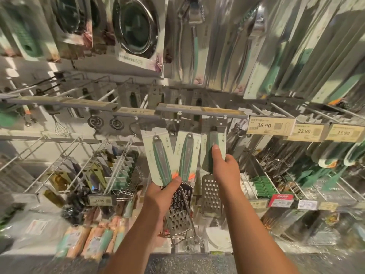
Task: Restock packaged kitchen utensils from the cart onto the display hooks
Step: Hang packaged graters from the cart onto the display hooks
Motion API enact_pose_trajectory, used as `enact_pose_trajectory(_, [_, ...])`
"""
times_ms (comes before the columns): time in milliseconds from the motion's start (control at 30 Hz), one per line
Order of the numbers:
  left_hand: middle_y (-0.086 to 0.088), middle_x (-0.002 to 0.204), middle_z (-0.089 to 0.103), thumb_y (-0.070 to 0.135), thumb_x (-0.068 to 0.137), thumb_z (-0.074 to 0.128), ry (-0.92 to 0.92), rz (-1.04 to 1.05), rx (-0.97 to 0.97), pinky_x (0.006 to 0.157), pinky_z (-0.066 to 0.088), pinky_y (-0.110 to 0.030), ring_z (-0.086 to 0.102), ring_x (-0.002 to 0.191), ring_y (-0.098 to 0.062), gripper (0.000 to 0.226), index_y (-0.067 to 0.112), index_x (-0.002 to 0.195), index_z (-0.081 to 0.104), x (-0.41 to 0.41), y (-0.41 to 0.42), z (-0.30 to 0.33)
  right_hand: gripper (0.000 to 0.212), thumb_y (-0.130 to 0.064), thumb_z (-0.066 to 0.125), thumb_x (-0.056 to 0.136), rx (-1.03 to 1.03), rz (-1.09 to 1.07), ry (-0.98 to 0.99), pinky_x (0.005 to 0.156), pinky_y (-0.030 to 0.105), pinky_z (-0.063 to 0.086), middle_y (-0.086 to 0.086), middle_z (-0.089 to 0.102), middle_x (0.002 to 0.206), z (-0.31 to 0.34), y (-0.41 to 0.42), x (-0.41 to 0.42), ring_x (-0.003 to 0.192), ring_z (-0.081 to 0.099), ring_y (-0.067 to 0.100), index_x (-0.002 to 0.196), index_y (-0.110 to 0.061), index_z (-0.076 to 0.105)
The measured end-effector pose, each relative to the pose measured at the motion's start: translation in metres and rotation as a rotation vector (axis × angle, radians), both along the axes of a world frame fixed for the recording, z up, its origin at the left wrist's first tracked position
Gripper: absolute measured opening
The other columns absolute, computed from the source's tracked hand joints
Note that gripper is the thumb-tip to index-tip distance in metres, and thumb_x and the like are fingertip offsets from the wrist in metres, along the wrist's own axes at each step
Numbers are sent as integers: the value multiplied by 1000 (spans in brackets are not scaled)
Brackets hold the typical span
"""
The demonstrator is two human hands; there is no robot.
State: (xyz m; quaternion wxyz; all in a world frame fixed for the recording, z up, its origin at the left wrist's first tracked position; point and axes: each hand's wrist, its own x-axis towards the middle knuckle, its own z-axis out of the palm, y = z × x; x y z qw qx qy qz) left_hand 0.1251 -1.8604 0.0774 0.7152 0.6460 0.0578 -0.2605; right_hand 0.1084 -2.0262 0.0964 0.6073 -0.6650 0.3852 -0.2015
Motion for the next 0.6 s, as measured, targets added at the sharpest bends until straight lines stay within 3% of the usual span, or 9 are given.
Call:
enact_pose_trajectory(100, [-9,155,46,39,89,76,23,-31,-74,119,31,-49,44,141,-28,79,10,153,39,7,3,-17,87,-63,60,92,92,8,-10,116,55,38,8,34,163,-2,-4,4,143,43,33,159,-22,24])
enact_pose_trajectory(167, [-2,145,58,39,85,79,-13,-6,-129,116,32,-46,50,134,-20,66,19,142,53,10,6,-25,82,-50,64,97,120,-4,-27,116,53,36,6,30,165,-6,0,-2,145,40,33,161,-26,19])
enact_pose_trajectory(233, [5,136,65,46,75,85,-48,3,-146,113,30,-41,52,133,-17,68,25,134,59,9,8,-25,65,-43,63,99,140,21,-22,109,48,43,4,44,156,-5,10,-11,135,50,29,154,-22,35])
enact_pose_trajectory(300, [6,132,68,47,73,85,-39,-1,-159,111,30,-39,55,129,-15,73,22,136,59,8,7,-24,35,-38,62,101,197,117,-25,102,46,52,3,64,131,-4,24,-19,114,64,24,131,-19,57])
enact_pose_trajectory(367, [10,119,75,30,86,78,-61,-12,-176,106,36,-32,64,118,-10,42,26,126,66,8,6,-22,18,-30,62,101,228,200,-52,99,47,55,2,72,106,-6,39,-24,97,69,19,114,-18,65])
enact_pose_trajectory(433, [10,114,78,14,94,70,-84,-42,-161,98,45,-27,69,111,-8,30,25,122,69,8,5,-23,17,-24,66,99,241,205,-96,95,44,56,3,67,94,-10,49,-24,87,65,17,114,-16,64])
enact_pose_trajectory(600, [11,118,76,13,97,67,-93,-85,-157,93,45,-22,69,108,0,34,25,129,66,12,8,-26,27,-20,71,97,299,158,-172,72,27,55,11,64,101,-21,57,-17,89,65,22,120,-17,58])
